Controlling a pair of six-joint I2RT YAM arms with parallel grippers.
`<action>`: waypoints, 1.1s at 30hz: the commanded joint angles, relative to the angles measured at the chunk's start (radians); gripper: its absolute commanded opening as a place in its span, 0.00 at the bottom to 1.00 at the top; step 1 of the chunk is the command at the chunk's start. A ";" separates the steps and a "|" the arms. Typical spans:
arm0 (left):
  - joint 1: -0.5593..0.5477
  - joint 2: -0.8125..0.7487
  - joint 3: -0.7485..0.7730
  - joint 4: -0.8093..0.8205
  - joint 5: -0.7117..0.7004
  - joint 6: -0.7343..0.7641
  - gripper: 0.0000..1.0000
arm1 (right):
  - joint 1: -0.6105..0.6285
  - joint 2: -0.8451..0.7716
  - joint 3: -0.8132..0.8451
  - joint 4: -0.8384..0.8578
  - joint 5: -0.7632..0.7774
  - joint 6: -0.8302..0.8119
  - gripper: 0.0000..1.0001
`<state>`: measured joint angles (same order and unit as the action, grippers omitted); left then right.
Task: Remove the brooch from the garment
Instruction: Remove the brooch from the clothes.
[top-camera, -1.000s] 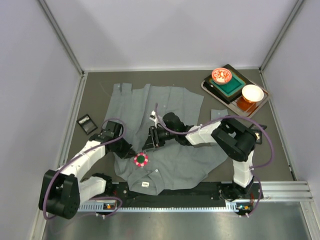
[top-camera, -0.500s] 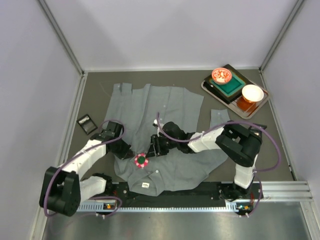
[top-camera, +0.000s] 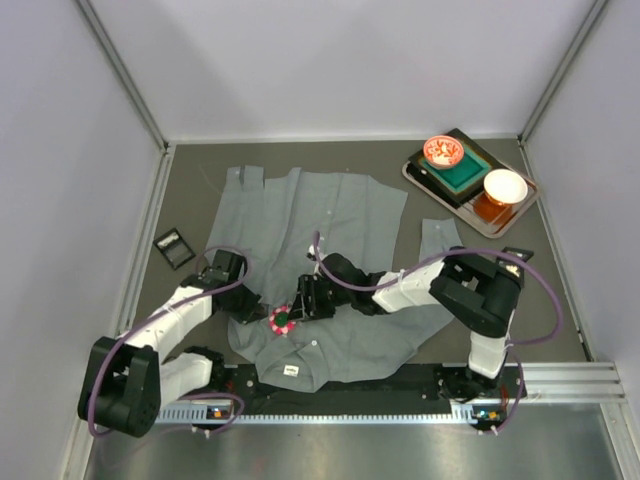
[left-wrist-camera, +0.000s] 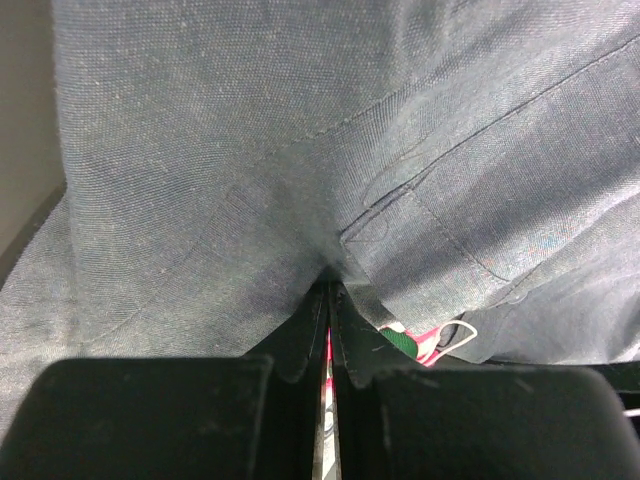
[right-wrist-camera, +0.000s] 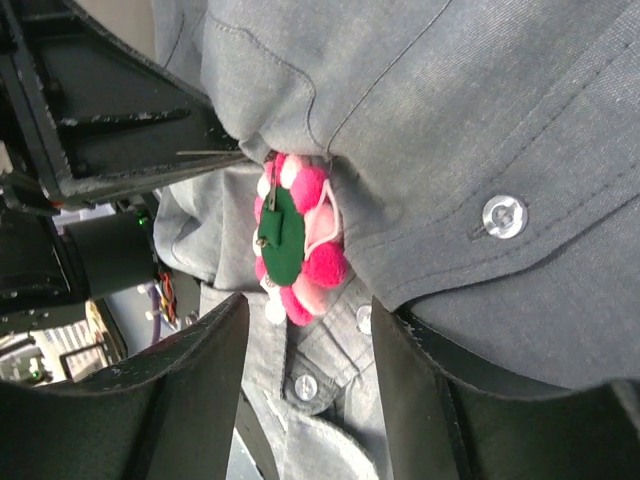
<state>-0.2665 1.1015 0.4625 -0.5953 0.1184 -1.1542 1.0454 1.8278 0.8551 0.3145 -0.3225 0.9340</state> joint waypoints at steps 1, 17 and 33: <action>0.004 -0.003 -0.032 0.009 -0.008 0.007 0.05 | 0.025 0.059 0.042 0.100 0.022 0.080 0.52; 0.003 -0.051 -0.045 -0.003 -0.023 -0.018 0.05 | 0.051 0.039 0.240 -0.191 0.121 0.043 0.03; 0.004 -0.350 0.083 -0.256 -0.196 0.080 0.11 | 0.062 0.062 0.567 -0.839 0.319 -0.112 0.00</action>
<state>-0.2638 0.7849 0.4454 -0.7284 0.0502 -1.1255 1.0969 1.8919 1.3773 -0.3901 -0.0681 0.8639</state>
